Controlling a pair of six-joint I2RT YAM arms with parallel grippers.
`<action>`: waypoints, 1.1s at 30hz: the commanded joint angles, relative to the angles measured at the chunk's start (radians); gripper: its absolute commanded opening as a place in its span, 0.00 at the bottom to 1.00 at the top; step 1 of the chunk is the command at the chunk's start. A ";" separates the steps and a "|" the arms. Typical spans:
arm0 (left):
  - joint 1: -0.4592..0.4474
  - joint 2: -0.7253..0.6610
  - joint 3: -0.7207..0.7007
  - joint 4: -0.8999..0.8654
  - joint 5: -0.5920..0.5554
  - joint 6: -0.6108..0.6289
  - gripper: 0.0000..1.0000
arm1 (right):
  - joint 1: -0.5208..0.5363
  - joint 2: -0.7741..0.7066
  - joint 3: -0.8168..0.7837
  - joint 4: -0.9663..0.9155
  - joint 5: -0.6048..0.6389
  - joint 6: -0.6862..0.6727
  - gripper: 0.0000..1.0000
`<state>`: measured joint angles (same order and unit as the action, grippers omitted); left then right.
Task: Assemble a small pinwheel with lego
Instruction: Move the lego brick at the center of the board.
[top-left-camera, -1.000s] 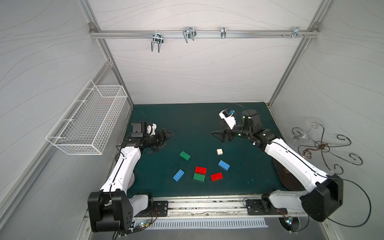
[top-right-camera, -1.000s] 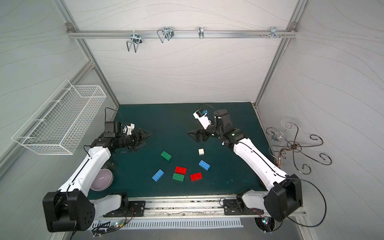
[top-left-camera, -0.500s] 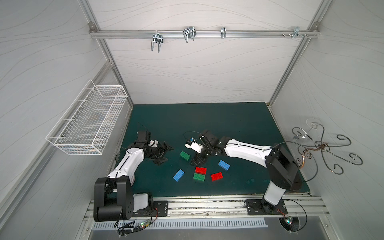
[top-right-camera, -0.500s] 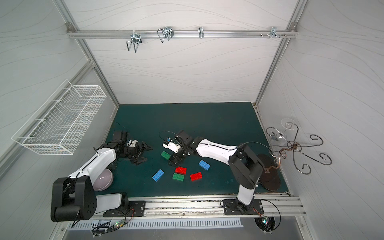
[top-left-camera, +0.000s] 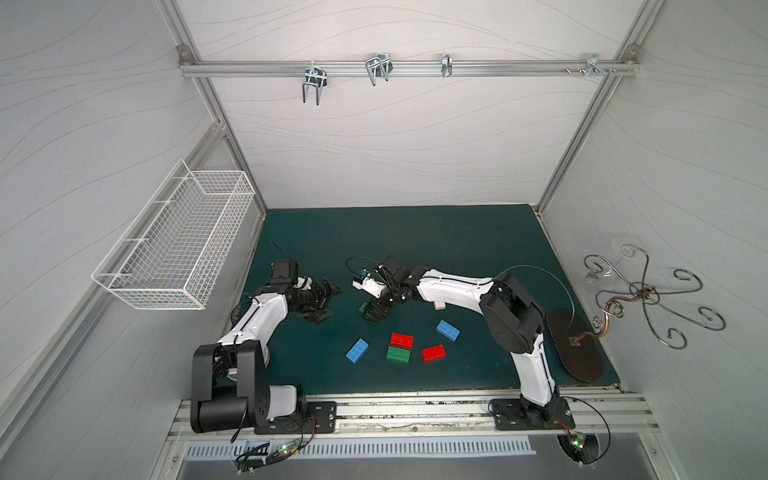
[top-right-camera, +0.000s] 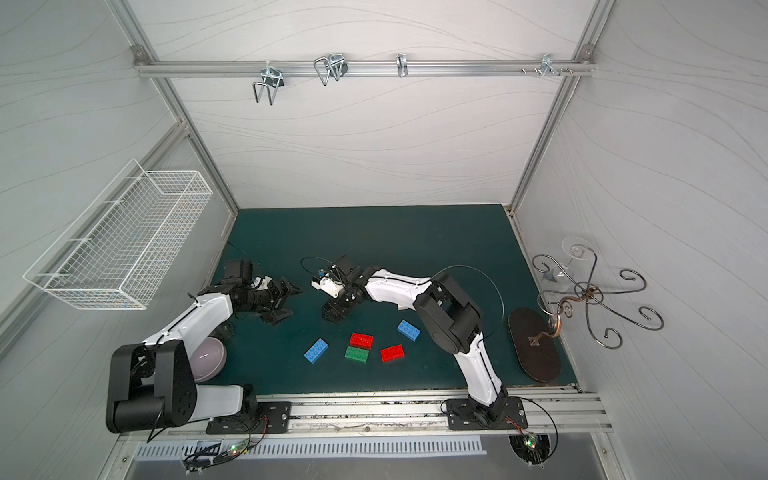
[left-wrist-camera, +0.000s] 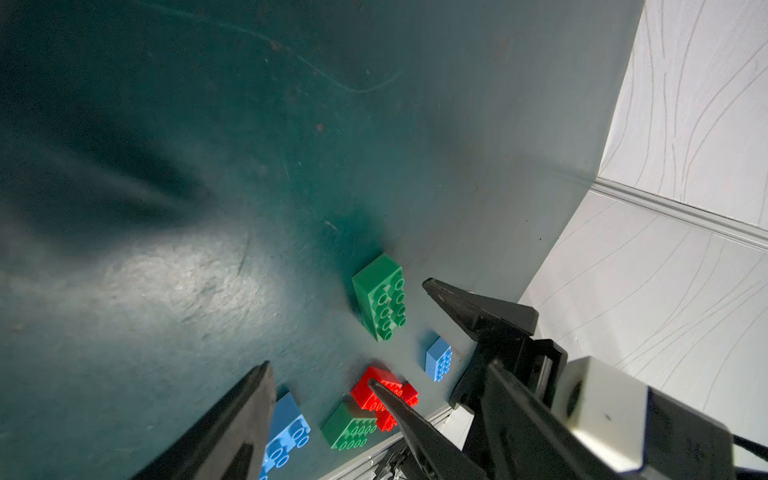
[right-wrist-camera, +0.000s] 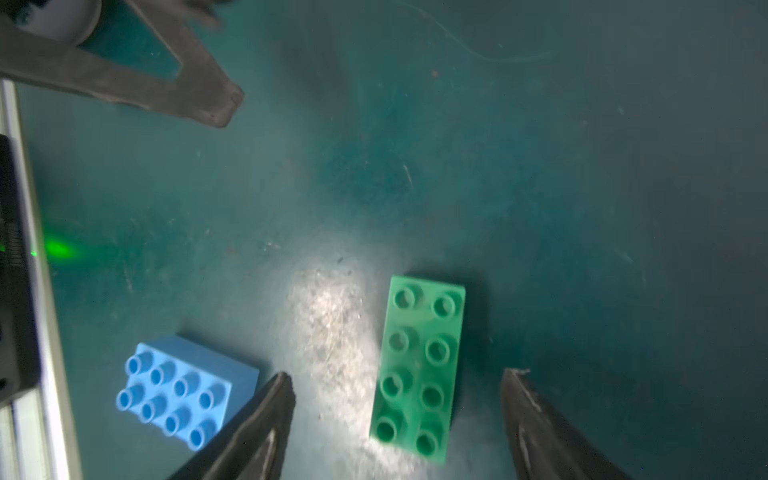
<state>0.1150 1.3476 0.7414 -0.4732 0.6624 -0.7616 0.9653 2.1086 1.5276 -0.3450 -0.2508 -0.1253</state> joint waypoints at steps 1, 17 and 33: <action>0.008 0.019 0.016 0.033 0.008 0.006 0.84 | 0.016 0.056 0.048 -0.074 0.048 -0.031 0.72; 0.009 0.005 0.013 0.019 0.020 0.052 0.84 | -0.042 0.095 0.094 -0.154 0.085 -0.296 0.36; 0.008 0.016 0.018 0.047 0.060 0.056 0.84 | -0.096 0.106 0.159 -0.207 0.022 -0.460 0.40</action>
<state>0.1181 1.3594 0.7414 -0.4427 0.7010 -0.7322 0.8616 2.1971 1.6604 -0.4854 -0.1997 -0.5880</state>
